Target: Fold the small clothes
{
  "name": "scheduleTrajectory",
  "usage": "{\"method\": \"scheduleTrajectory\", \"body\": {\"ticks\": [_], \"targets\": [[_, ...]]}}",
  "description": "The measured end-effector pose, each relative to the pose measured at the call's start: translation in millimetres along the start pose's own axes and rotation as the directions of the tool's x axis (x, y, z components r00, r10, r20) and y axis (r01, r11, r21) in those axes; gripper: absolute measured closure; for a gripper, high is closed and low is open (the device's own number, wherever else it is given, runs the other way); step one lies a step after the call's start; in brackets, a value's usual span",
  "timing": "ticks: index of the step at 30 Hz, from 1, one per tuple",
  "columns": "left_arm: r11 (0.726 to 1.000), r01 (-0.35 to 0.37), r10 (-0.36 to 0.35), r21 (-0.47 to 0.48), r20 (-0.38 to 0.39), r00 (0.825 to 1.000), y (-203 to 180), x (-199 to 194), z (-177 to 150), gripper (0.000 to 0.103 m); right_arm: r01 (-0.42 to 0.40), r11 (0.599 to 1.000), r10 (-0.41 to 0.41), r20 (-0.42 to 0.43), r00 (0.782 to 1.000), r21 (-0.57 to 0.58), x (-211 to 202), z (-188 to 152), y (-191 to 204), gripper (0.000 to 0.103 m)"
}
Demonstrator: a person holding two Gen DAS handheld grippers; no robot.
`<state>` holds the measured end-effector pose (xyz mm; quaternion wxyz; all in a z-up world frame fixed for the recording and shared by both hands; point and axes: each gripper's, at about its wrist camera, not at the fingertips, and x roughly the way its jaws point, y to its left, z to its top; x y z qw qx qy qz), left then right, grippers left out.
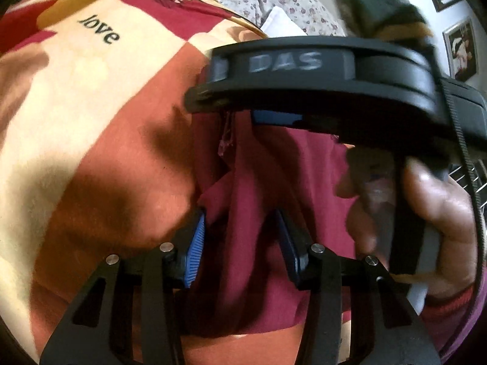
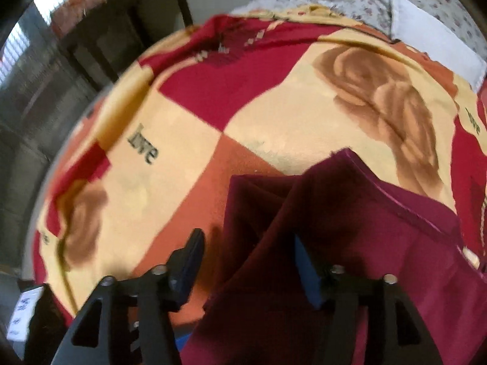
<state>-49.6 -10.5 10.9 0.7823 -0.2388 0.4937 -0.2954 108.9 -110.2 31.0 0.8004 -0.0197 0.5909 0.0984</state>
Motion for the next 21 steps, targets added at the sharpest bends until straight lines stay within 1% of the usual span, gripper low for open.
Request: {"method": "scheduleTrajectory", "body": {"ticks": [1, 2, 3, 5, 6, 7, 8, 9, 10, 11, 12, 13, 15, 17, 19, 21], "targets": [[1.000, -0.003, 0.003, 0.004, -0.001, 1.000, -1, 1, 0, 0.058, 0.007, 1.000, -0.007, 0.003, 1.000, -0.018, 3, 1, 4, 0.027], [1.000, -0.012, 0.012, 0.012, 0.001, 1.000, -1, 1, -1, 0.061, 0.020, 0.999, -0.020, 0.007, 1.000, -0.039, 6, 1, 8, 0.024], [0.999, -0.029, 0.029, 0.020, 0.000, 1.000, -3, 2, -1, 0.061, 0.045, 0.997, -0.044, 0.015, 0.999, -0.065, 9, -1, 12, 0.023], [1.000, -0.020, 0.020, 0.011, -0.009, 1.000, -2, 1, -1, 0.061, 0.057, 0.994, -0.052, 0.056, 0.997, -0.089, 8, -7, 13, 0.024], [1.000, -0.014, 0.015, 0.005, -0.012, 1.000, -2, 0, 0, 0.061, 0.072, 0.993, -0.064, 0.080, 0.995, -0.095, 5, -11, 10, 0.034], [1.000, -0.011, 0.011, 0.002, -0.015, 1.000, -1, -2, 1, 0.060, 0.104, 0.990, -0.095, 0.099, 0.990, -0.090, 1, -14, 4, 0.062], [1.000, -0.016, 0.016, 0.005, -0.013, 1.000, 0, -5, 0, 0.057, 0.068, 0.995, -0.060, 0.114, 0.992, -0.068, -5, -17, -7, 0.068], [1.000, -0.025, 0.025, 0.013, -0.009, 1.000, 0, -6, 2, 0.054, 0.006, 1.000, -0.003, 0.117, 0.993, -0.027, -11, -20, -20, 0.075], [0.999, -0.042, 0.042, 0.032, -0.003, 0.999, 0, -8, 3, 0.046, -0.040, 0.999, 0.038, 0.121, 0.992, 0.014, -16, -22, -33, 0.082], [0.998, -0.050, 0.050, 0.043, -0.001, 0.999, -1, -8, 3, 0.043, -0.076, 0.996, 0.070, 0.131, 0.989, 0.040, -20, -25, -41, 0.083], [0.997, -0.058, 0.058, 0.056, 0.000, 0.998, -2, -9, 3, 0.042, -0.121, 0.990, 0.110, 0.156, 0.982, 0.066, -28, -29, -48, 0.084], [0.995, -0.073, 0.073, 0.071, -0.001, 0.997, -3, -9, 4, 0.041, -0.147, 0.987, 0.132, 0.179, 0.975, 0.073, -36, -34, -53, 0.085], [0.993, -0.084, 0.085, 0.086, -0.009, 0.996, -4, -5, 8, 0.037, -0.164, 0.983, 0.145, 0.206, 0.968, 0.078, -49, -41, -59, 0.086], [0.993, -0.083, 0.083, 0.083, 0.000, 0.997, -3, 2, 11, 0.034, -0.180, 0.979, 0.158, 0.213, 0.964, 0.090, -53, -42, -64, 0.086], [0.993, -0.070, 0.070, 0.095, 0.003, 0.998, -5, 13, 13, 0.034, -0.206, 0.972, 0.178, 0.212, 0.961, 0.116, -52, -43, -70, 0.086], [0.989, -0.071, 0.075, 0.129, -0.022, 0.997, -10, 24, 13, 0.035, -0.217, 0.968, 0.189, 0.204, 0.961, 0.125, -48, -43, -67, 0.086]]}}
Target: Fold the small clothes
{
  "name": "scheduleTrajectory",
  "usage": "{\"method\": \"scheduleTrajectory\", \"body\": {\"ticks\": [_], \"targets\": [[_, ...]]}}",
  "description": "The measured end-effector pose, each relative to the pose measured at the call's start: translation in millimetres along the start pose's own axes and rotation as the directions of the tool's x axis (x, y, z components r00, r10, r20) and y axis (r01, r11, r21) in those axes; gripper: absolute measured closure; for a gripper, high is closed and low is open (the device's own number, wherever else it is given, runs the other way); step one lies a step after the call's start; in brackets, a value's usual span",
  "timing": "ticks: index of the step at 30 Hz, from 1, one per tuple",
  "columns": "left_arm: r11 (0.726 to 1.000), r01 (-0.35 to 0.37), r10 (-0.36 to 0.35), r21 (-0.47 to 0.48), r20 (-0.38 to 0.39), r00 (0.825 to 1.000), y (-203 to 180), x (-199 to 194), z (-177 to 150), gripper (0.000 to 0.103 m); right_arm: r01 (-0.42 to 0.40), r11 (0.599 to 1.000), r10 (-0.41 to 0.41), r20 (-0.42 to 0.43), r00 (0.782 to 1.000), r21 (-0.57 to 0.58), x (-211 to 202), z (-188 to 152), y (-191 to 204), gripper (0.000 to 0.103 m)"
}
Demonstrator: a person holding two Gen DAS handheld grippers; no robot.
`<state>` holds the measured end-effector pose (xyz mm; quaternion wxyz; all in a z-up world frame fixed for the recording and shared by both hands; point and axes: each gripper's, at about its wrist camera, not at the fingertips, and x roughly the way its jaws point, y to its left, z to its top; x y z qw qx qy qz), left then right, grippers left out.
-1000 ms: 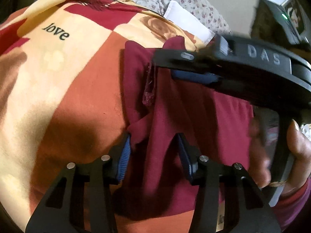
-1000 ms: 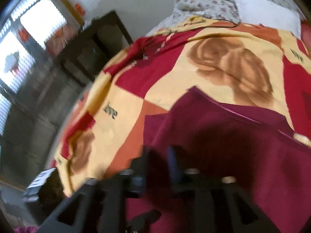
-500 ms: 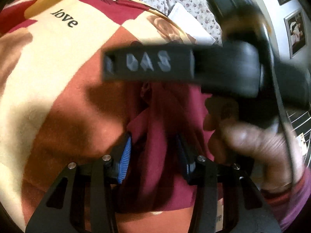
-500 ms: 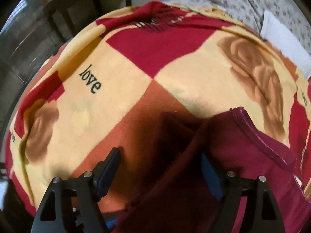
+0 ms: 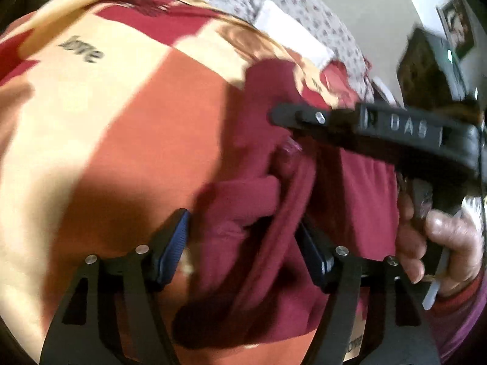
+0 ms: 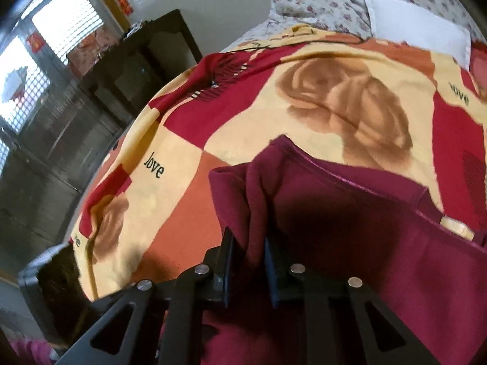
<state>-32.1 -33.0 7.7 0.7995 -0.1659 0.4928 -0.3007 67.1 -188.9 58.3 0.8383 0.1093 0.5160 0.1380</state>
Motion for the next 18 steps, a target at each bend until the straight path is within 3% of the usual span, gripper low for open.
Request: {"method": "scheduleTrajectory", "body": {"ticks": [2, 14, 18], "targets": [[0.999, -0.015, 0.015, 0.033, -0.011, 1.000, -7, 6, 0, 0.053, 0.004, 1.000, -0.004, -0.010, 1.000, -0.010, 3, 0, 1, 0.086], [1.000, -0.017, 0.018, 0.022, -0.013, 1.000, -9, 1, -10, 0.060, 0.046, 0.999, -0.048, -0.102, 0.994, -0.016, 24, 12, 14, 0.085], [1.000, -0.006, 0.006, 0.009, -0.011, 1.000, -6, 0, -12, 0.060, 0.105, 0.991, -0.117, -0.154, 0.981, -0.082, 42, 18, 32, 0.065]]}}
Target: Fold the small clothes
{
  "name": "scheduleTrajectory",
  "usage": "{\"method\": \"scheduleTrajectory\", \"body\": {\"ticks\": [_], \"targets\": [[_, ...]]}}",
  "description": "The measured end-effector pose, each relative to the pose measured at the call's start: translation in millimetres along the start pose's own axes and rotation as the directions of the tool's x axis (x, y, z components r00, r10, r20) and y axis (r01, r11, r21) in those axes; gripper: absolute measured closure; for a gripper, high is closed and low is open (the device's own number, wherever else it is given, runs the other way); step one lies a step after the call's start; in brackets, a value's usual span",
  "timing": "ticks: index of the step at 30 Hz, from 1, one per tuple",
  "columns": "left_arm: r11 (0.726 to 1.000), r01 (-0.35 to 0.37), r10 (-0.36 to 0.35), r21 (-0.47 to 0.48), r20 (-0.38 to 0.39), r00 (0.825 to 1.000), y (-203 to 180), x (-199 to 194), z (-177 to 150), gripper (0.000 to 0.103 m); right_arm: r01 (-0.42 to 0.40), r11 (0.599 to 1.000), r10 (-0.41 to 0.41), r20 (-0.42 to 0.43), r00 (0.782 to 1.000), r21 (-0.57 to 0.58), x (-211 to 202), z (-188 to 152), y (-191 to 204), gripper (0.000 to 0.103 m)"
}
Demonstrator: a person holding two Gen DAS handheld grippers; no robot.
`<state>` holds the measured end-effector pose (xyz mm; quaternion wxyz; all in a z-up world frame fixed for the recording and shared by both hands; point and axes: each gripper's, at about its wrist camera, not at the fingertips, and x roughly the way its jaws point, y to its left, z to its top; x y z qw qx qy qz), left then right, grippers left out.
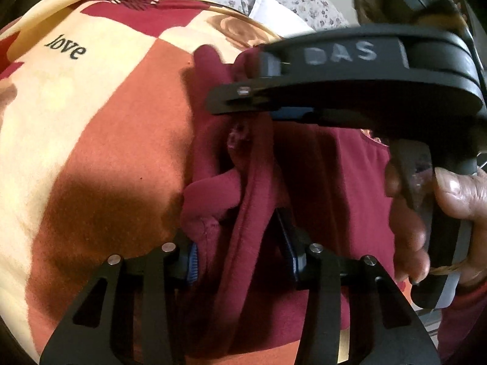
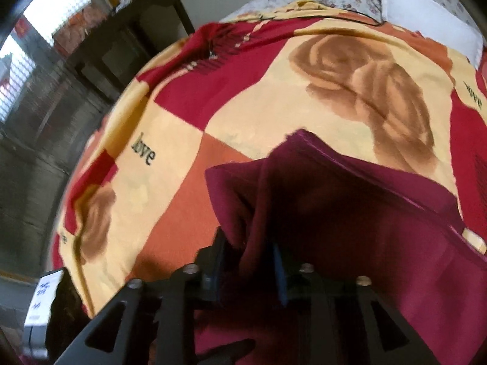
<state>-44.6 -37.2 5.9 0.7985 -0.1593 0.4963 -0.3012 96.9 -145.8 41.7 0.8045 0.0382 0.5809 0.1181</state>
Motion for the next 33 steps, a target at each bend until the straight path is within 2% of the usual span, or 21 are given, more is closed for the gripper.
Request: {"method": "scheduleTrajectory", "body": {"ticks": [1, 4, 6, 8, 9, 10, 11, 12, 14, 15, 17, 20, 23, 27, 33], "targets": [[1.000, 0.003, -0.003, -0.003, 0.000, 1.000, 1, 0, 0, 0.060, 0.012, 1.000, -0.012, -0.011, 1.000, -0.023, 3, 1, 5, 0.056], [1.000, 0.001, -0.001, -0.001, 0.002, 1.000, 1, 1, -1, 0.060, 0.055, 0.993, -0.059, -0.033, 0.998, -0.103, 15, 3, 20, 0.042], [1.000, 0.000, 0.000, -0.001, 0.002, 1.000, 1, 1, -1, 0.060, 0.084, 0.989, -0.087, -0.019, 0.996, -0.125, 18, 2, 24, 0.041], [1.000, 0.002, -0.002, -0.006, 0.000, 1.000, 2, 1, -1, 0.060, 0.121, 0.983, -0.121, 0.012, 0.993, -0.138, 17, -2, 27, 0.045], [1.000, 0.003, -0.003, -0.009, -0.001, 1.000, 2, 0, -1, 0.060, 0.158, 0.977, -0.154, 0.035, 0.987, -0.144, 15, -5, 26, 0.061], [1.000, 0.005, -0.005, -0.011, -0.003, 1.000, 2, 0, 0, 0.061, 0.148, 0.979, -0.142, 0.053, 0.988, -0.137, 11, -8, 23, 0.068], [1.000, 0.011, -0.011, -0.014, -0.009, 1.000, 2, -1, 0, 0.070, 0.109, 0.988, -0.102, 0.066, 0.993, -0.106, 6, -11, 16, 0.071], [0.999, 0.031, -0.031, -0.013, -0.016, 0.999, 1, -2, 1, 0.075, 0.061, 0.996, -0.056, 0.075, 0.996, -0.060, 0, -13, 7, 0.077], [0.999, 0.044, -0.044, 0.002, -0.011, 0.999, -3, -5, 3, 0.080, -0.050, 0.998, 0.047, 0.101, 0.994, 0.026, -11, -19, -10, 0.082], [0.999, 0.040, -0.040, 0.013, -0.010, 0.999, -6, -7, 3, 0.082, -0.121, 0.989, 0.110, 0.129, 0.985, 0.080, -20, -25, -23, 0.084], [0.998, 0.050, -0.050, 0.035, -0.009, 0.999, -16, -13, 2, 0.086, -0.210, 0.969, 0.186, 0.173, 0.967, 0.130, -34, -34, -37, 0.085], [0.994, 0.059, -0.059, 0.089, -0.004, 0.998, -35, -24, 3, 0.087, -0.296, 0.942, 0.255, 0.239, 0.937, 0.156, -57, -47, -46, 0.085], [0.986, 0.069, -0.071, 0.153, 0.009, 0.997, -62, -33, 2, 0.087, -0.359, 0.918, 0.300, 0.298, 0.906, 0.168, -79, -56, -52, 0.086], [0.971, 0.103, -0.107, 0.218, 0.007, 0.994, -97, -39, 4, 0.087, -0.430, 0.879, 0.330, 0.390, 0.860, 0.205, -113, -77, -80, 0.086], [0.939, 0.139, -0.132, 0.313, -0.045, 0.990, -145, -22, -4, 0.087, -0.476, 0.837, 0.308, 0.485, 0.818, 0.271, -158, -130, -134, 0.086]]}}
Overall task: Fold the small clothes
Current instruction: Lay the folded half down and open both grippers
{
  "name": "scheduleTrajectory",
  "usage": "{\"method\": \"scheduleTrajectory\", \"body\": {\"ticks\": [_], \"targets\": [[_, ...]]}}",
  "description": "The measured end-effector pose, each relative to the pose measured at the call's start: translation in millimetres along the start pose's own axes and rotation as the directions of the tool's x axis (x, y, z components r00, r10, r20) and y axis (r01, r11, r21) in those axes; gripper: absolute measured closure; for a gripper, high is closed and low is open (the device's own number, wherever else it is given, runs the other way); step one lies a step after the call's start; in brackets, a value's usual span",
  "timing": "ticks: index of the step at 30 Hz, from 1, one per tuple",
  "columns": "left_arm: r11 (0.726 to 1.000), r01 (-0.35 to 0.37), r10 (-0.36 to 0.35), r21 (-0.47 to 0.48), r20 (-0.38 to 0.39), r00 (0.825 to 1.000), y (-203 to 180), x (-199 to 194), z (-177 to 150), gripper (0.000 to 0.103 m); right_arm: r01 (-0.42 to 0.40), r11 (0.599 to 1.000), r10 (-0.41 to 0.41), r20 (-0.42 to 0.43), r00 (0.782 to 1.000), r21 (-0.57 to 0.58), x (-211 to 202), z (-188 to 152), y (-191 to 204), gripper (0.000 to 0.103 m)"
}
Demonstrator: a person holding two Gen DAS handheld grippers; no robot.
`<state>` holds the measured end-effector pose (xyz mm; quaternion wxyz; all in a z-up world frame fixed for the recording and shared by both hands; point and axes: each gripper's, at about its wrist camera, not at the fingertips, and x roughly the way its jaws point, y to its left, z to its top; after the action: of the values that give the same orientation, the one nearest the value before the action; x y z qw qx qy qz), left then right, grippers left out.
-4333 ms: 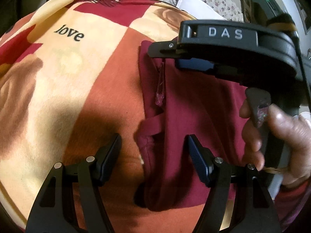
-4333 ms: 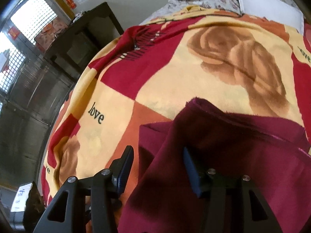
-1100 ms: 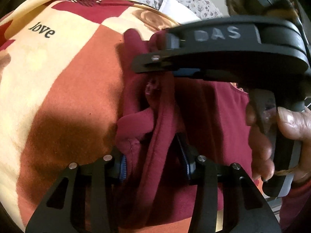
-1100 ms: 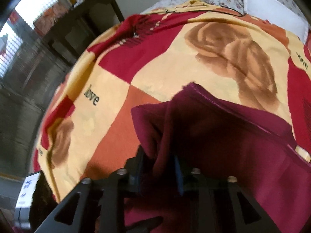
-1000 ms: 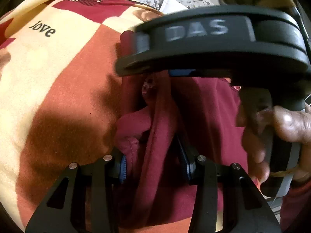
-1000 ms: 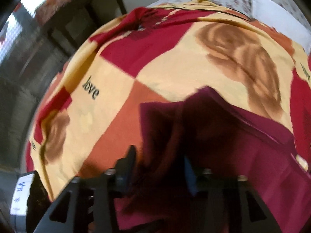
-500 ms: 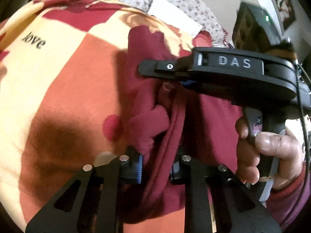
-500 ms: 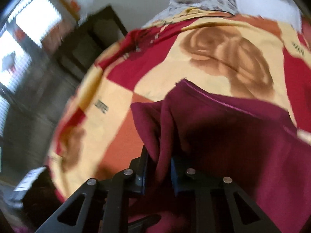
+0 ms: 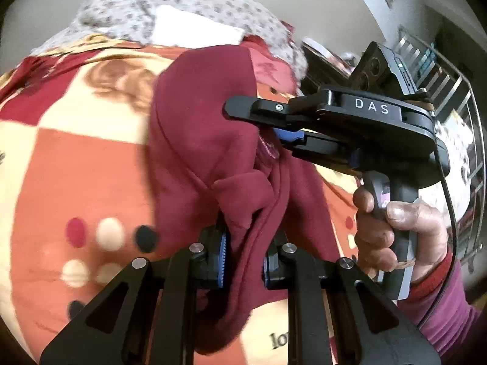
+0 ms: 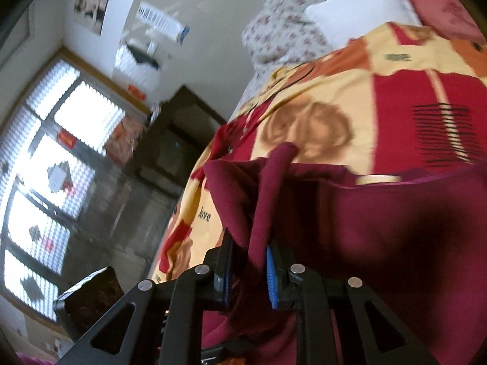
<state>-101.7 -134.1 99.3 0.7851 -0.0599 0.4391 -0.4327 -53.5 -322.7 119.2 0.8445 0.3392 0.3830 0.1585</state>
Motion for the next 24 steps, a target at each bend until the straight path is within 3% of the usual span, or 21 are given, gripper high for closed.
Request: {"method": "scheduleTrajectory", "body": {"ticks": [2, 5, 6, 8, 9, 13, 16, 20, 22, 24], "targets": [[1.000, 0.006, -0.006, 0.023, -0.023, 1.000, -15, 11, -4, 0.087, -0.008, 0.999, 0.008, 0.020, 1.000, 0.032, -17, -4, -16, 0.086], [0.998, -0.006, 0.009, 0.058, -0.056, 0.998, -30, 34, -7, 0.087, -0.061, 0.984, 0.051, 0.066, 0.996, 0.169, -35, -18, -59, 0.086], [0.998, -0.010, 0.015, 0.059, -0.071, 0.997, -32, 41, -8, 0.087, -0.077, 0.969, 0.060, 0.079, 0.995, 0.235, -37, -23, -75, 0.081], [0.999, -0.008, 0.013, 0.052, -0.099, 0.995, -35, 50, -13, 0.087, -0.123, 0.932, 0.090, 0.111, 0.990, 0.340, -42, -38, -97, 0.062], [0.998, -0.011, 0.017, 0.057, -0.107, 0.994, -38, 51, -15, 0.087, -0.154, 0.921, 0.114, 0.133, 0.985, 0.358, -46, -44, -103, 0.053], [0.994, -0.043, 0.054, 0.104, -0.110, 0.993, -48, 57, -18, 0.087, -0.180, 0.937, 0.138, 0.157, 0.978, 0.300, -54, -47, -98, 0.053], [0.994, -0.046, 0.057, 0.100, -0.115, 0.992, -47, 60, -17, 0.087, -0.171, 0.939, 0.139, 0.125, 0.982, 0.297, -45, -48, -94, 0.047], [0.993, -0.055, 0.067, 0.103, -0.116, 0.991, -52, 60, -19, 0.087, -0.118, 0.963, 0.097, 0.095, 0.991, 0.244, -31, -46, -86, 0.048], [0.993, -0.059, 0.071, 0.104, -0.115, 0.991, -54, 58, -19, 0.087, -0.115, 0.966, 0.081, 0.150, 0.985, 0.232, -31, -39, -84, 0.066], [0.993, -0.051, 0.062, 0.102, -0.106, 0.992, -55, 55, -17, 0.087, -0.115, 0.969, 0.078, 0.168, 0.983, 0.217, -34, -35, -82, 0.073]]}}
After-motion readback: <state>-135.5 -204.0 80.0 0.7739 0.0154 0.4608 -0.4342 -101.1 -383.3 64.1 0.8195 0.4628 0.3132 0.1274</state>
